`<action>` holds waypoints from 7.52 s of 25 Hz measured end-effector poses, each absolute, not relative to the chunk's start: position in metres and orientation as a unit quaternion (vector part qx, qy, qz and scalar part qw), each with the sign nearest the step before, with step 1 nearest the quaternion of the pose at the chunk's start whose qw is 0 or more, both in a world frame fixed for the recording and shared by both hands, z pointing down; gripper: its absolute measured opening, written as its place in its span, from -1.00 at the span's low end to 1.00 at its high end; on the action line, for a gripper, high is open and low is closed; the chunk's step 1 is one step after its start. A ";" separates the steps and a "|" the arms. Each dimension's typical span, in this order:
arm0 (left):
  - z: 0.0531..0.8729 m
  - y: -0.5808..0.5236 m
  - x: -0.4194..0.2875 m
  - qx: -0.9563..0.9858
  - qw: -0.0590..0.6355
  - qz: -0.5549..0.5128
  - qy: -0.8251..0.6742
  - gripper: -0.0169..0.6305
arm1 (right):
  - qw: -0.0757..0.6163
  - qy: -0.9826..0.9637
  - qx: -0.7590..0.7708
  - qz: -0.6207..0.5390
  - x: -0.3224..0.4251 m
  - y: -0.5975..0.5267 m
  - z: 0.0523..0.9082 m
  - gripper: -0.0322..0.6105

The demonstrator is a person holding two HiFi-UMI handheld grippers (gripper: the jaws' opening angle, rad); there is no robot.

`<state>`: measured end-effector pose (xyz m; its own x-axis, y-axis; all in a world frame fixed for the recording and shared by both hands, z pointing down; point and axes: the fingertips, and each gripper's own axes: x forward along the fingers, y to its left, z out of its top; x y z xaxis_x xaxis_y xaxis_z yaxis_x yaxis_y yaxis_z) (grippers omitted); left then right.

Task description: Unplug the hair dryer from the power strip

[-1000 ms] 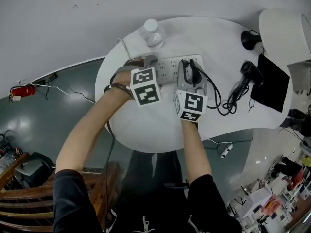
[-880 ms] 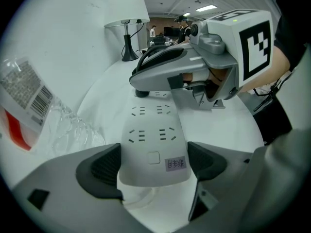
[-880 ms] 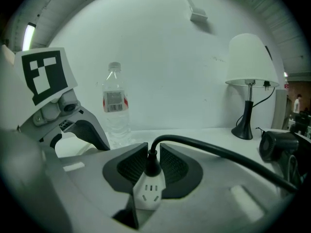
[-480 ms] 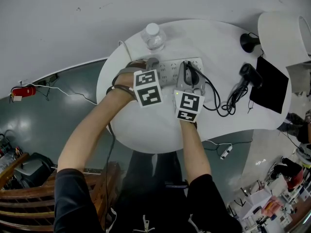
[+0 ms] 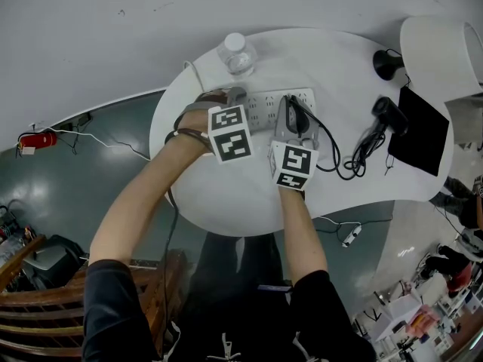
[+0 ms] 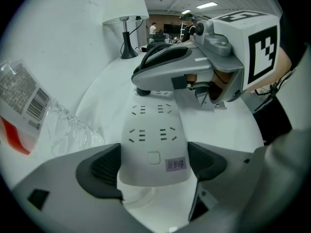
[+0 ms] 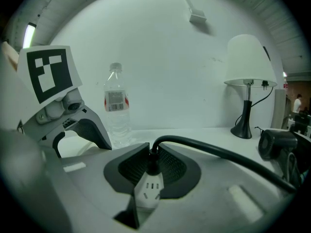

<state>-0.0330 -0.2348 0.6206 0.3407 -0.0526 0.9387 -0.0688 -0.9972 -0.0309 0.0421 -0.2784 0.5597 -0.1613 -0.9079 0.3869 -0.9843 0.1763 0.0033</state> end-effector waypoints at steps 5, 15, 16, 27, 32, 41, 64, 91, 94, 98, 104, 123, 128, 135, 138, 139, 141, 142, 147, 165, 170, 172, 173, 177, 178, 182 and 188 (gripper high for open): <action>0.620 -0.234 -0.033 0.820 0.008 0.572 -0.037 0.33 | 0.143 -0.752 0.629 0.131 0.043 -0.278 0.558 -0.76; 0.621 -0.235 -0.032 0.819 0.003 0.573 -0.039 0.33 | 0.143 -0.755 0.626 0.132 0.043 -0.279 0.556 -0.76; 0.621 -0.235 -0.032 0.819 0.002 0.572 -0.039 0.33 | 0.142 -0.755 0.624 0.142 0.044 -0.280 0.557 -0.76; 0.623 -0.234 -0.031 0.807 -0.003 0.590 -0.033 0.33 | 0.143 -0.759 0.619 0.138 0.045 -0.276 0.554 -0.76; 0.624 -0.234 -0.031 0.803 -0.004 0.595 -0.031 0.33 | 0.120 -0.759 0.613 0.184 0.048 -0.280 0.556 -0.76; 0.624 -0.233 -0.032 0.797 -0.011 0.603 -0.028 0.33 | 0.138 -0.764 0.612 0.150 0.046 -0.272 0.553 -0.76; 0.627 -0.234 -0.030 0.787 -0.008 0.616 -0.033 0.33 | 0.148 -0.782 0.587 0.148 0.047 -0.273 0.551 -0.77; 0.628 -0.235 -0.028 0.780 -0.013 0.624 -0.035 0.33 | 0.144 -0.788 0.579 0.150 0.050 -0.276 0.549 -0.77; 0.628 -0.235 -0.027 0.780 -0.014 0.624 -0.035 0.33 | 0.148 -0.787 0.582 0.144 0.050 -0.272 0.549 -0.77; 0.629 -0.234 -0.027 0.777 -0.021 0.628 -0.029 0.33 | 0.144 -0.786 0.585 0.139 0.051 -0.271 0.548 -0.77; 0.629 -0.234 -0.026 0.779 -0.019 0.625 -0.032 0.33 | 0.145 -0.787 0.582 0.140 0.052 -0.277 0.547 -0.77; 0.629 -0.235 -0.026 0.783 -0.020 0.621 -0.032 0.34 | 0.152 -0.776 0.599 0.124 0.051 -0.273 0.553 -0.74; 0.630 -0.234 -0.024 0.780 -0.028 0.625 -0.026 0.34 | 0.143 -0.773 0.601 0.142 0.055 -0.277 0.551 -0.76; 0.630 -0.235 -0.024 0.779 -0.025 0.625 -0.033 0.34 | 0.142 -0.773 0.605 0.130 0.054 -0.277 0.544 -0.76; 0.630 -0.236 -0.024 0.778 -0.027 0.627 -0.032 0.34 | 0.119 -0.774 0.619 0.061 0.054 -0.281 0.502 -0.76; 0.630 -0.237 -0.024 0.776 -0.028 0.629 -0.032 0.34 | 0.115 -0.775 0.620 0.052 0.055 -0.286 0.491 -0.76; 0.631 -0.235 -0.026 0.774 -0.027 0.632 -0.032 0.34 | 0.109 -0.778 0.616 0.067 0.060 -0.290 0.487 -0.76; 0.632 -0.234 -0.026 0.773 -0.026 0.633 -0.032 0.34 | 0.107 -0.778 0.614 0.080 0.066 -0.289 0.490 -0.76; 0.631 -0.235 -0.024 0.772 -0.028 0.634 -0.031 0.34 | 0.098 -0.779 0.609 0.107 0.077 -0.279 0.500 -0.76; 0.586 -0.238 -0.013 0.829 -0.039 0.547 -0.104 0.33 | 0.096 -0.811 0.570 0.094 0.102 -0.272 0.458 -0.75; 0.556 -0.233 -0.015 0.843 -0.020 0.518 -0.143 0.33 | 0.096 -0.822 0.556 0.079 0.099 -0.267 0.429 -0.75; 0.545 -0.230 -0.018 0.850 -0.007 0.504 -0.156 0.33 | 0.102 -0.826 0.550 0.071 0.097 -0.264 0.418 -0.75; 0.539 -0.228 -0.020 0.853 0.001 0.496 -0.161 0.32 | 0.103 -0.827 0.549 0.069 0.097 -0.262 0.413 -0.75; 0.520 -0.221 -0.031 0.859 -0.013 0.476 -0.186 -0.28 | 0.078 -0.823 0.555 0.095 0.096 -0.252 0.399 -0.75; 0.515 -0.221 -0.034 0.860 -0.022 0.472 -0.194 -0.51 | 0.073 -0.821 0.557 0.102 0.095 -0.248 0.397 -0.75; 0.488 -0.216 -0.039 0.874 -0.003 0.434 -0.217 -0.86 | 0.067 -0.818 0.561 0.110 0.090 -0.233 0.385 -0.75; 0.446 -0.204 -0.038 0.889 0.011 0.393 -0.234 -0.90 | 0.064 -0.815 0.565 0.111 0.088 -0.211 0.367 -0.75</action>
